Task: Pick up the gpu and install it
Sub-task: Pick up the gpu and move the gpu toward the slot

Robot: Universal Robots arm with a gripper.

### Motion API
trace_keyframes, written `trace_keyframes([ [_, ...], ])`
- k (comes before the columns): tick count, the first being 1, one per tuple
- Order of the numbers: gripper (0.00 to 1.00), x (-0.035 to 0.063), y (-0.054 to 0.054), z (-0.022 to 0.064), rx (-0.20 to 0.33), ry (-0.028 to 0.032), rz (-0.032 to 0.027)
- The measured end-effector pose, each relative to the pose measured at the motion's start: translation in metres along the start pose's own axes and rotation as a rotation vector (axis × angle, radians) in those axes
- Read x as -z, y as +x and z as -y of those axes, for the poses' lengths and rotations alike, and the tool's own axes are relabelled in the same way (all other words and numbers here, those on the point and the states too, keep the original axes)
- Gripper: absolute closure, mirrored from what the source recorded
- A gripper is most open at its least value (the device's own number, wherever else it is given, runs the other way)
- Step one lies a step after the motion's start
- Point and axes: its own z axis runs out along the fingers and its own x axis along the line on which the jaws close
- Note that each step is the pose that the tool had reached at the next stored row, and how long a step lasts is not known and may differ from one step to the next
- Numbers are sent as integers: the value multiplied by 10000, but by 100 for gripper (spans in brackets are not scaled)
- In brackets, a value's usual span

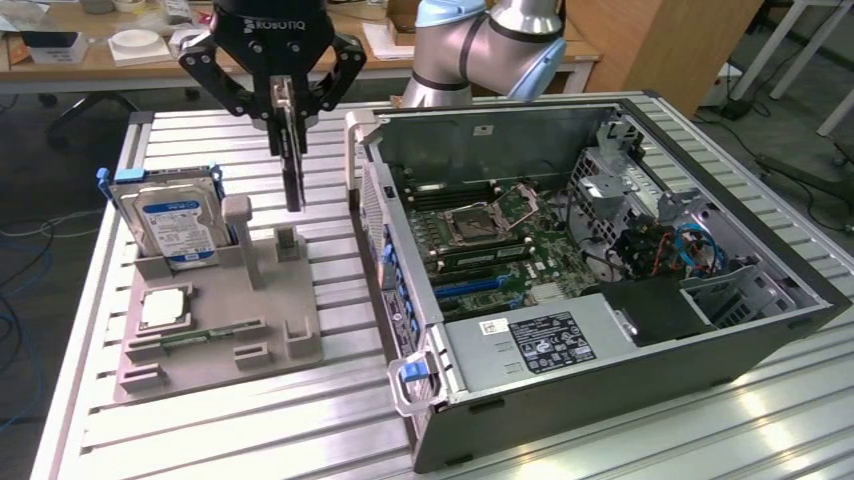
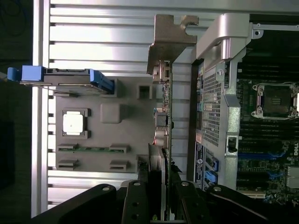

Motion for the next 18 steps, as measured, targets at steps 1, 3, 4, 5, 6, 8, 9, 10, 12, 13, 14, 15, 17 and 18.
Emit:
trace_keyframes([
  [1, 73, 0, -5, 0, -1, -1, 0],
  [3, 73, 0, -18, 0, -1, 0, 0],
  [4, 73, 0, -24, 0, 0, 0, 0],
  [5, 73, 0, -29, 0, 0, 0, 0],
  [6, 73, 0, -35, 0, 0, -1, 0],
  [8, 73, 0, -50, 0, -1, 0, 1],
  [9, 73, 1, -59, 0, -1, -1, 0],
  [10, 73, 1, -69, 1, -1, -1, 1],
  [12, 73, 1, -91, 1, -1, -1, 2],
  [13, 73, 1, -103, 1, -1, 0, 1],
  [14, 73, 2, -115, 1, -1, 0, 0],
  [15, 73, 2, -128, 1, -1, 0, 0],
  [17, 73, 4, -216, 3, 0, 0, 0],
  [18, 73, 4, -232, 3, 0, 0, 0],
])
